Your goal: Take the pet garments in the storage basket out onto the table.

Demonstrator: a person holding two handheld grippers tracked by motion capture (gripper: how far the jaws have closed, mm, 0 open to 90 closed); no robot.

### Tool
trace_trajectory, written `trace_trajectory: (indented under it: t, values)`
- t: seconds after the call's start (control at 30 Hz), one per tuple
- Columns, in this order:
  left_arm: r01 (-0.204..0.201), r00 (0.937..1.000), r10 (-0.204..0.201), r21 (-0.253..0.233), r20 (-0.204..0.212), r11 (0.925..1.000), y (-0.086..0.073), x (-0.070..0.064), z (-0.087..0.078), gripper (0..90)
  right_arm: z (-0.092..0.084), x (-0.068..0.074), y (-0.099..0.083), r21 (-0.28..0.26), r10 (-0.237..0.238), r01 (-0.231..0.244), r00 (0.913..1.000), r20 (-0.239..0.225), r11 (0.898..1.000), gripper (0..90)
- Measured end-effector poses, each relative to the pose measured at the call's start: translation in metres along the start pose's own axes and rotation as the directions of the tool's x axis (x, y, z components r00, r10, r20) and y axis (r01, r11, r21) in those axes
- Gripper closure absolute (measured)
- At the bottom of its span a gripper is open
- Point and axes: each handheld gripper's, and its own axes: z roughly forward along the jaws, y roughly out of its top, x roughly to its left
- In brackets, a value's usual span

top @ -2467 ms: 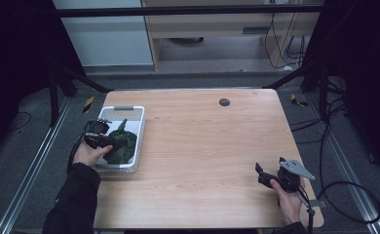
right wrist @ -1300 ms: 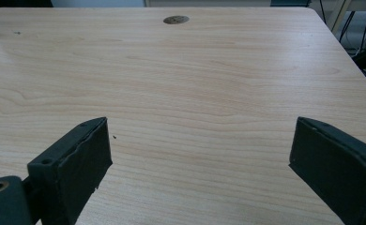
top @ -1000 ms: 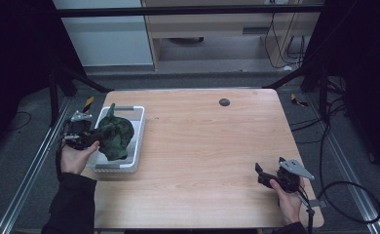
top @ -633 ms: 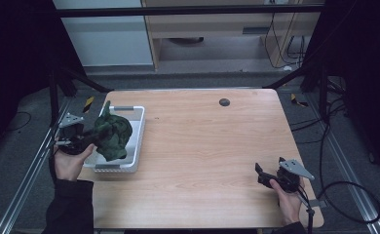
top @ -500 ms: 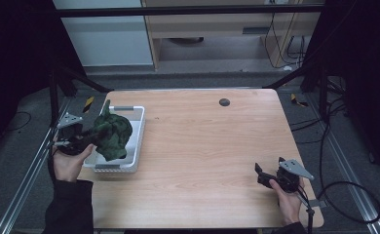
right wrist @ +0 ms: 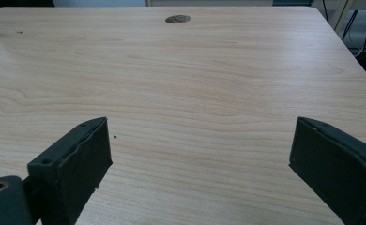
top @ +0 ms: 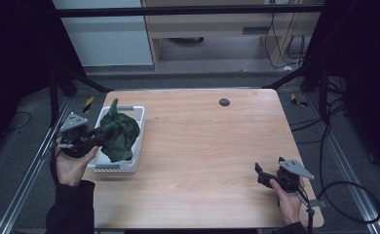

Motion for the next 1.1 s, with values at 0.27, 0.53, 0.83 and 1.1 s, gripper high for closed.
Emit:
trace_trajectory:
  t: [0.27,0.53,0.83,1.1]
  values:
    - [-0.044,0.9981,0.044,-0.006,0.042,0.9990,0.005,-0.019,0.001,69.6,0.000,0.000,0.000,0.001,0.001,-0.001,1.0000,-0.001,1.000,5.7]
    - [-0.085,0.9928,0.085,-0.002,0.085,0.9964,0.008,-0.037,0.004,69.6,0.000,0.000,0.000,0.000,0.001,-0.001,1.0000,-0.002,1.000,5.7]
    - [-0.122,0.9839,0.119,0.014,0.133,0.9925,0.010,-0.055,0.014,69.6,0.000,0.000,0.000,0.001,0.004,-0.004,1.0000,-0.002,1.000,5.7]
    - [-0.161,0.9746,0.153,0.038,0.164,0.9861,0.012,-0.069,0.026,69.6,-0.001,0.000,0.000,-0.001,0.005,-0.005,1.0000,0.001,1.000,5.7]
